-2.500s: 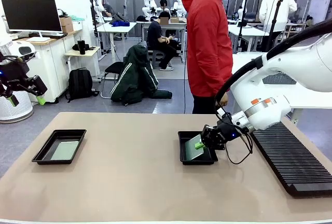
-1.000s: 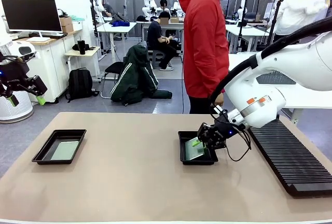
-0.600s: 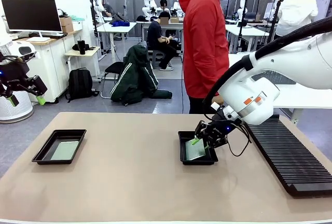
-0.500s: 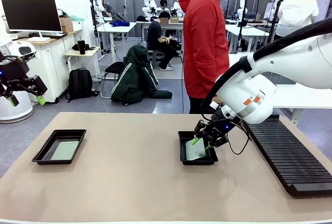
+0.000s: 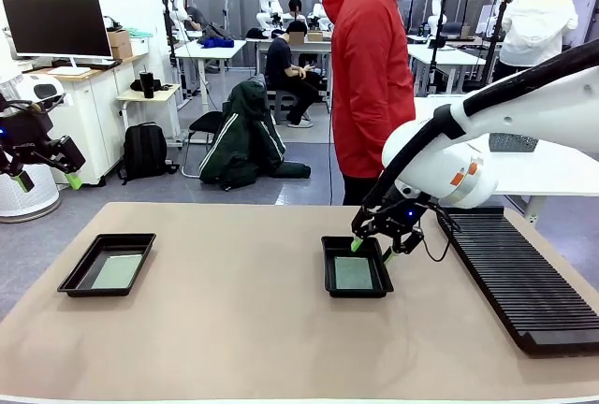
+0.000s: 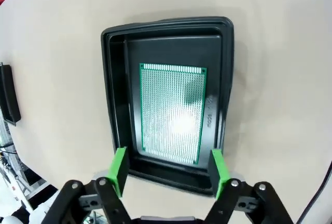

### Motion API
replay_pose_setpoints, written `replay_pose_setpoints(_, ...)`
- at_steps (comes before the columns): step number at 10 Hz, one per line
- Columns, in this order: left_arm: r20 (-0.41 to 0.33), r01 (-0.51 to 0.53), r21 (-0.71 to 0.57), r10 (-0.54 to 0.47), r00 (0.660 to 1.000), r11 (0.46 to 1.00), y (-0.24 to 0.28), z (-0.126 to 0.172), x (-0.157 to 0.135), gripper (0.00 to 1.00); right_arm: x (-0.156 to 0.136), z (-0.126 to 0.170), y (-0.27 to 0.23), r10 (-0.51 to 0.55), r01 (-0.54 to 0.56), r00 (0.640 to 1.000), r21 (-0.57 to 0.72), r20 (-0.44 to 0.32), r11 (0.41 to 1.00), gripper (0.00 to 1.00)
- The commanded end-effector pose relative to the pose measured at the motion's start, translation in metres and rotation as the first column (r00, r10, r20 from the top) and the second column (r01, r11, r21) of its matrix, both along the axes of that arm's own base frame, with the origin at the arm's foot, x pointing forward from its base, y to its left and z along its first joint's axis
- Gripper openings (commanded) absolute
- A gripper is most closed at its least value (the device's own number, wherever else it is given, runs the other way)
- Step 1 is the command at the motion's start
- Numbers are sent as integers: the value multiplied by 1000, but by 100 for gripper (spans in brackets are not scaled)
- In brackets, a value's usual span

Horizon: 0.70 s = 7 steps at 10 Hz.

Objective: Inspect and transfer BCBs to ESD trays.
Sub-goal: Pick up the Blank PCB from the PCB Rack and place it in the right ESD tray.

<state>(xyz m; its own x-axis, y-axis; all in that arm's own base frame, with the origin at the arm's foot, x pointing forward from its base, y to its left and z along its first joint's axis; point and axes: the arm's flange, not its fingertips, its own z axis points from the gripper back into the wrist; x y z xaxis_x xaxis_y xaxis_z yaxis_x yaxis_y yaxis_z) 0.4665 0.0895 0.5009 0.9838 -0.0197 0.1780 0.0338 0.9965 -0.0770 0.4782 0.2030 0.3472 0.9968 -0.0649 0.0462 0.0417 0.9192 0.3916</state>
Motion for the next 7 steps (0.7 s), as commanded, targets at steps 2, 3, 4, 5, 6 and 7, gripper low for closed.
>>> replay_pose_setpoints(2,1,-3,1,3,1000,1000,1,-1,-1,100,-11,29,-9,11,-13,1000,-76,-23,997,100)
replay_pose_setpoints(3,1,-3,1,3,1000,1000,1,-1,-1,100,-13,35,-12,25,-28,999,-96,-33,995,100)
replay_pose_setpoints(4,1,-3,1,3,1000,1000,1,-1,-1,100,-16,41,-14,30,-34,999,-114,-35,993,100)
replay_pose_setpoints(5,1,-3,1,3,1000,1000,1,-1,-1,100,-18,47,-16,33,-38,999,-137,-39,990,100)
replay_pose_setpoints(6,1,-3,1,3,1000,1000,1,-1,-1,100,-20,53,-18,38,-44,998,-153,-41,987,100)
replay_pose_setpoints(7,1,-3,1,3,1000,1000,1,-1,-1,100,-21,58,-18,37,-42,999,-163,-37,986,100)
